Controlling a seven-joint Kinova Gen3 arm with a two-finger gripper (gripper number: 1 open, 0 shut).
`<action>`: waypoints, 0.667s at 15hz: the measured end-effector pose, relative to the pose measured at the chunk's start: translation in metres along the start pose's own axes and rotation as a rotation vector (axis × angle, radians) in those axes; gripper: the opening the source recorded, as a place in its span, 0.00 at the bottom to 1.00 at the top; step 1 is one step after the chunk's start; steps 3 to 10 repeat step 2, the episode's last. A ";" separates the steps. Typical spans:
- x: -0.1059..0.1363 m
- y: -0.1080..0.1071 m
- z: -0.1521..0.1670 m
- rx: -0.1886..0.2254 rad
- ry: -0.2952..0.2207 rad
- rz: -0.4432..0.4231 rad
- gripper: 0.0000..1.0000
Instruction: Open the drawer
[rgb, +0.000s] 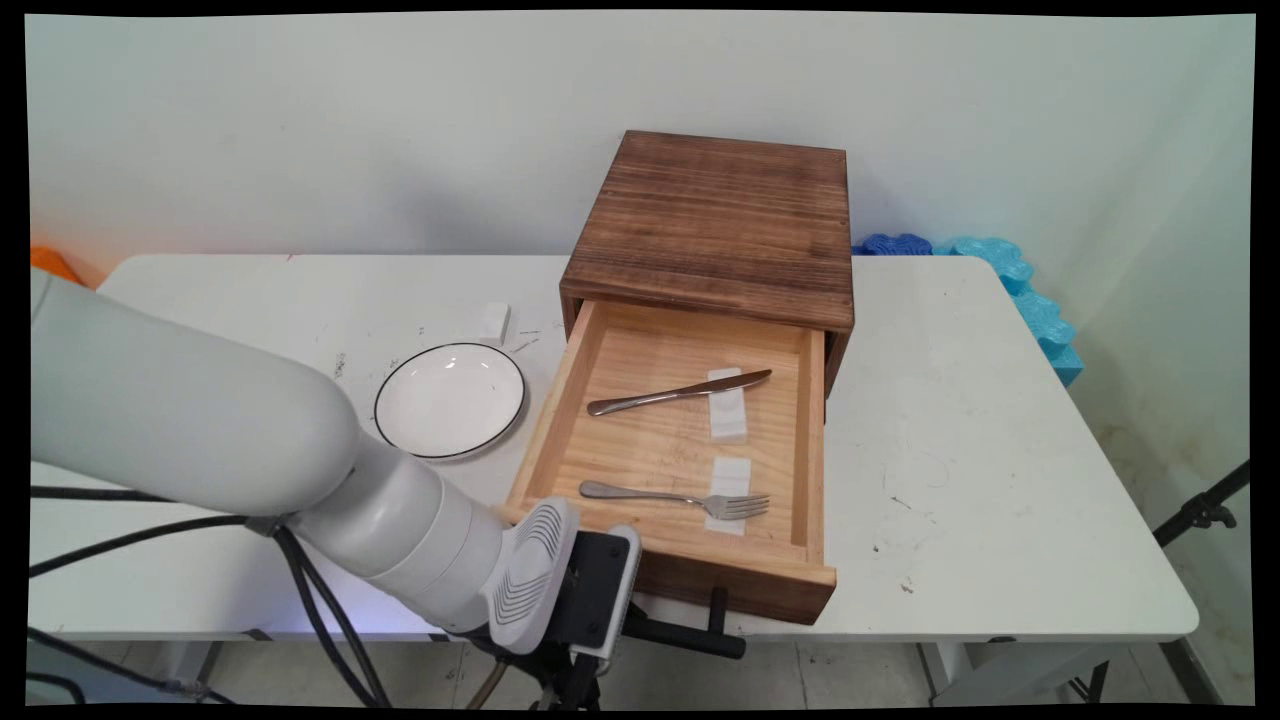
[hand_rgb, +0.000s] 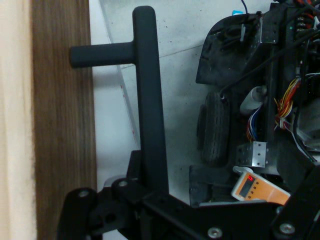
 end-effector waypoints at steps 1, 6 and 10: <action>0.000 0.001 -0.001 0.001 0.002 0.003 1.00; 0.001 0.002 -0.002 0.003 0.003 0.007 1.00; 0.001 0.002 -0.002 0.003 0.003 0.007 1.00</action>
